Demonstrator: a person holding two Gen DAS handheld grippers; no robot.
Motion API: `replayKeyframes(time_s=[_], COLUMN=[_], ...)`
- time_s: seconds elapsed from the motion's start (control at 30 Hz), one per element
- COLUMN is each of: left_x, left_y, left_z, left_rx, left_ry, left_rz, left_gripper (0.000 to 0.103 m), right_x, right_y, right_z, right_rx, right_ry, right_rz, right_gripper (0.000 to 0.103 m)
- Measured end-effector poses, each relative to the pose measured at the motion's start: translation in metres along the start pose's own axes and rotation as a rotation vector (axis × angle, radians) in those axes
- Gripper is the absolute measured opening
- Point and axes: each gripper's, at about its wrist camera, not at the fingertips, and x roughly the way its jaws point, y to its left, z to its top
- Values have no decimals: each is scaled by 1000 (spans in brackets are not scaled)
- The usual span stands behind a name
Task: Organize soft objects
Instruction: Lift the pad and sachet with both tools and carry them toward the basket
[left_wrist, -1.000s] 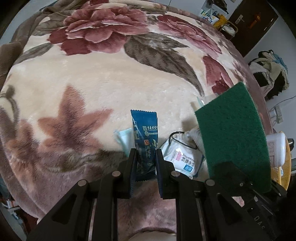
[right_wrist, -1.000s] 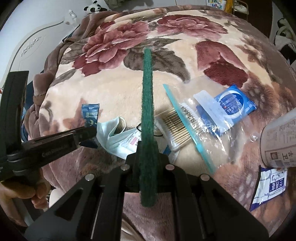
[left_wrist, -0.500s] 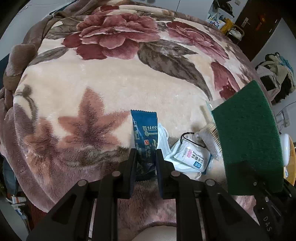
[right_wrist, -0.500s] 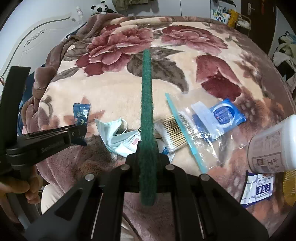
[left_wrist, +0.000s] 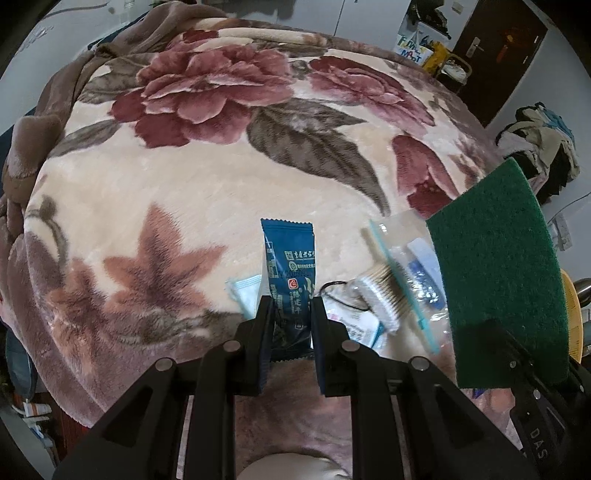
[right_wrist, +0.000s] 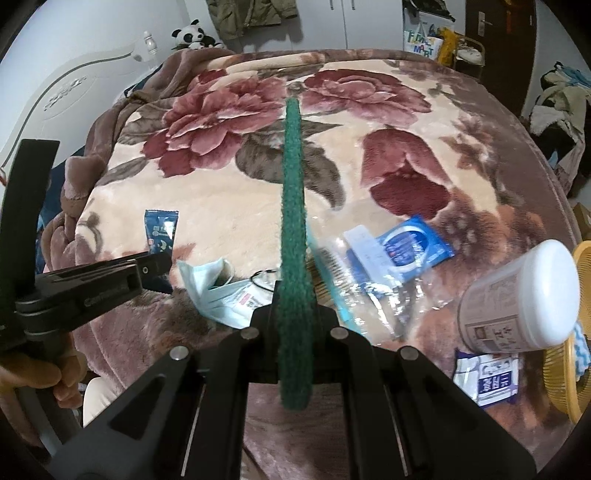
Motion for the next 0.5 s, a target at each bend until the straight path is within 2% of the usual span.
replayKeyframes(time_s=[0.5], left_x=[2], left_y=[-64], left_z=[14], left_rx=[90], left_ry=[-10], left_rz=[-38], left_gripper=[19], right_x=[-21], right_y=[-55], right_z=[9], right_rx=[69], right_ry=[-31], right_rz=[-72], right_gripper=[8])
